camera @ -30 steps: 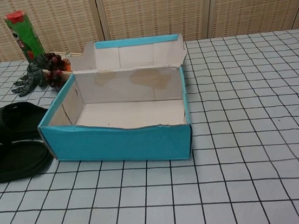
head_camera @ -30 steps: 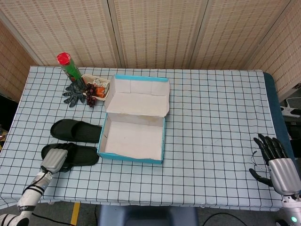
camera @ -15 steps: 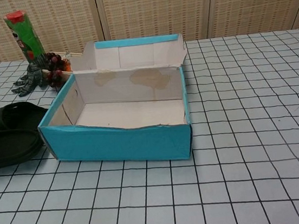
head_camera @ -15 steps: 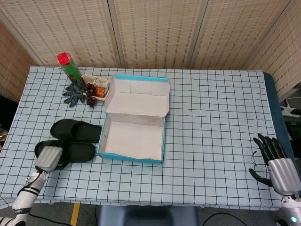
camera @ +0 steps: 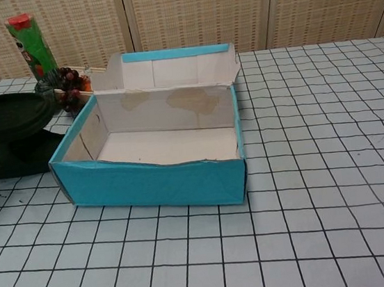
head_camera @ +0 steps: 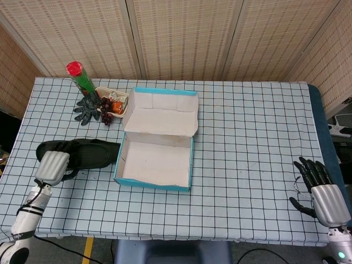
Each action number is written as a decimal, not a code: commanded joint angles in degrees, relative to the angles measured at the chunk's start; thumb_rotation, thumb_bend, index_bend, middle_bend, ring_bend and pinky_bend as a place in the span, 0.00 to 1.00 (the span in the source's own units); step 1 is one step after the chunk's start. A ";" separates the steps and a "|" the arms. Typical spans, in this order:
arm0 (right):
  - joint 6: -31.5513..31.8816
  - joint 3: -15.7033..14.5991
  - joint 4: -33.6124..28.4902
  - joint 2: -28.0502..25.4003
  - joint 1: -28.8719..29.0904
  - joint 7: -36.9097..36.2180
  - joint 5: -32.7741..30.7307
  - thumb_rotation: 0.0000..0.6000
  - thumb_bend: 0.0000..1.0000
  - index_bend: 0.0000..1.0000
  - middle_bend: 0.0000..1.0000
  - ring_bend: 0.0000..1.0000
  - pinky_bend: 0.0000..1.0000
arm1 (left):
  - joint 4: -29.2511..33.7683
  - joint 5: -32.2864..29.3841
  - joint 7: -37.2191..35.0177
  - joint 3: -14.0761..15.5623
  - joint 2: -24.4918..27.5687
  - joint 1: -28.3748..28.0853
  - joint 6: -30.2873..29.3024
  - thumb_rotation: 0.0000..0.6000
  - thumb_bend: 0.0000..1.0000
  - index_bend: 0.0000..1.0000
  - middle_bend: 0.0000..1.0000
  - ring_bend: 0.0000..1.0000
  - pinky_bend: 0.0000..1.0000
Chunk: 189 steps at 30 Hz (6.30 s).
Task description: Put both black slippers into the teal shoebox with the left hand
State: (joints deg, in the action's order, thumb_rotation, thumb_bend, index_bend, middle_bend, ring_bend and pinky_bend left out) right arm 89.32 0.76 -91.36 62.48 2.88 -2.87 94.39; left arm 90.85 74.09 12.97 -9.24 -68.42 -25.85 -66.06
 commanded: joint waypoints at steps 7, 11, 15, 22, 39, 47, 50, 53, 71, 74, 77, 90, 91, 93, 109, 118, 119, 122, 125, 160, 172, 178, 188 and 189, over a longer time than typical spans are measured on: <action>0.02 -0.03 -0.10 -0.11 0.02 -0.33 0.02 1.00 0.11 0.00 0.00 0.00 0.00 | 8.98 -3.45 0.24 -5.30 2.81 -6.24 4.64 1.00 0.46 0.64 0.72 0.59 0.47; 0.17 -0.07 -0.15 -0.59 0.03 -1.43 0.16 1.00 0.11 0.00 0.00 0.00 0.00 | 10.56 -6.12 0.84 -6.92 0.64 -10.30 8.33 1.00 0.47 0.65 0.73 0.60 0.54; 0.69 0.09 0.03 -1.19 -0.15 -2.80 -0.02 1.00 0.11 0.00 0.00 0.00 0.00 | 10.96 -10.20 1.00 -8.59 -1.39 -14.09 11.67 1.00 0.46 0.65 0.73 0.60 0.55; 0.05 0.15 0.54 -1.64 0.19 -4.71 -0.39 1.00 0.11 0.00 0.00 0.00 0.00 | 9.45 -16.93 3.86 -8.97 -6.21 -20.47 16.22 1.00 0.46 0.64 0.73 0.60 0.56; -2.19 0.00 1.13 -2.09 1.26 -6.90 -1.06 1.00 0.11 0.00 0.00 0.00 0.00 | 0.11 -27.35 9.13 -6.82 -15.94 -30.39 19.32 1.00 0.46 0.63 0.72 0.60 0.56; -2.38 0.01 1.18 -2.35 1.37 -7.88 -1.33 1.00 0.11 0.00 0.00 0.00 0.00 | -2.49 -28.95 9.22 -6.48 -18.36 -32.90 19.71 1.00 0.46 0.63 0.72 0.60 0.56; -2.56 0.01 1.20 -2.43 1.44 -8.12 -1.46 1.00 0.11 0.00 0.00 0.00 0.00 | -2.54 -29.42 9.29 -6.46 -18.73 -33.49 19.51 1.00 0.46 0.63 0.72 0.60 0.56; -2.84 -0.03 1.26 -2.44 1.57 -8.25 -1.52 1.00 0.11 0.00 0.00 0.00 0.00 | -2.35 -30.45 8.96 -6.52 -19.06 -34.01 19.63 1.00 0.46 0.62 0.72 0.60 0.57; -3.49 -0.20 1.38 -2.09 1.96 -7.78 -1.51 1.00 0.11 0.00 0.00 0.00 0.00 | -13.74 -28.80 1.02 -5.06 -25.37 -33.13 22.19 1.00 0.46 0.61 0.72 0.60 0.58; -3.37 -0.20 1.32 -2.08 1.95 -7.74 -1.45 1.00 0.11 0.00 0.00 0.00 0.00 | -14.89 -28.03 0.07 -4.79 -26.12 -32.89 22.61 1.00 0.46 0.61 0.72 0.60 0.58; -3.23 -0.29 1.26 -2.08 1.87 -7.76 -1.35 1.00 0.11 0.00 0.00 0.00 0.00 | -15.95 -27.47 -0.73 -4.37 -26.85 -32.57 23.06 1.00 0.46 0.61 0.72 0.60 0.58; -2.82 -0.45 1.14 -2.32 1.79 -7.96 -0.94 1.00 0.11 0.00 0.00 0.00 0.00 | -17.71 -20.99 -6.57 -3.98 -26.74 -30.88 24.99 1.00 0.42 0.01 0.14 0.11 0.36; -2.80 -0.45 1.13 -2.33 1.79 -7.94 -0.92 1.00 0.11 0.00 0.00 0.00 0.00 | -17.77 -20.49 -7.00 -3.82 -26.52 -30.78 25.40 1.00 0.41 0.00 0.10 0.08 0.34; -2.74 -0.49 1.08 -2.35 1.76 -7.89 -0.87 1.00 0.11 0.00 0.00 0.00 0.00 | -17.84 -19.21 -8.27 -3.66 -26.06 -30.51 26.12 1.00 0.41 0.00 0.03 0.01 0.27; -2.07 -0.73 0.72 -2.48 1.49 -7.32 -0.29 1.00 0.11 0.00 0.00 0.00 0.00 | -10.89 -11.93 -18.24 -4.96 -17.93 -28.19 28.24 1.00 0.41 0.00 0.00 0.00 0.13; -2.16 -0.74 0.55 -2.33 1.48 -6.87 -0.39 1.00 0.11 0.00 0.00 0.00 0.00 | -11.24 -8.13 -23.20 -4.32 -16.06 -27.34 29.62 1.00 0.40 0.00 0.00 0.00 0.05; -2.29 -0.76 0.54 -2.31 1.53 -6.81 -0.42 1.00 0.11 0.00 0.00 0.00 0.00 | -11.09 -7.63 -23.95 -4.42 -15.81 -27.16 29.42 1.00 0.40 0.00 0.00 0.00 0.05; -2.44 -0.80 0.48 -2.33 1.57 -6.74 -0.44 1.00 0.11 0.00 0.00 0.00 0.00 | -9.94 -6.18 -25.54 -5.22 -14.65 -26.39 27.37 1.00 0.41 0.00 0.00 0.00 0.05; -1.97 -0.74 0.48 -2.45 1.43 -6.89 -0.30 1.00 0.11 0.00 0.00 0.00 0.00 | -7.35 -4.16 -25.03 -5.99 -12.05 -24.90 22.99 1.00 0.41 0.00 0.00 0.00 0.05; 3.30 -2.72 -13.26 -6.75 -0.94 2.90 9.29 1.00 0.11 0.00 0.00 0.00 0.00 | -8.81 -21.33 -5.58 4.35 -2.20 -11.34 18.09 1.00 0.32 0.00 0.00 0.00 0.00; 2.19 -2.10 -12.31 -5.98 -0.49 2.70 7.72 1.00 0.11 0.00 0.00 0.00 0.00 | -19.93 -23.94 -7.90 3.97 -8.34 -11.64 24.67 1.00 0.31 0.00 0.00 0.00 0.00; 1.75 -2.10 -11.97 -5.62 -0.47 2.71 7.16 1.00 0.11 0.00 0.00 0.00 0.00 | -23.21 -23.38 -10.44 2.79 -10.52 -12.19 27.37 1.00 0.31 0.00 0.00 0.00 0.00; 1.59 -2.00 -11.09 -5.61 -0.50 1.58 6.32 1.00 0.11 0.00 0.00 0.00 0.00 | -28.79 -22.03 -10.01 2.92 -14.99 -12.50 28.01 1.00 0.31 0.00 0.00 0.00 0.02; 1.57 -2.00 -11.08 -5.61 -0.50 1.56 6.30 1.00 0.11 0.00 0.00 0.00 0.00 | -29.40 -21.78 -9.64 2.96 -15.51 -12.41 27.35 1.00 0.31 0.00 0.00 0.00 0.03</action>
State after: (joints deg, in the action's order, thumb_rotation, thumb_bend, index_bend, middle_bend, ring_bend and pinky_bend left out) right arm 90.89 -1.24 -102.44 56.87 2.38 -1.31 100.68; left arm 62.31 51.92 2.82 -6.43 -83.07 -38.38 -38.00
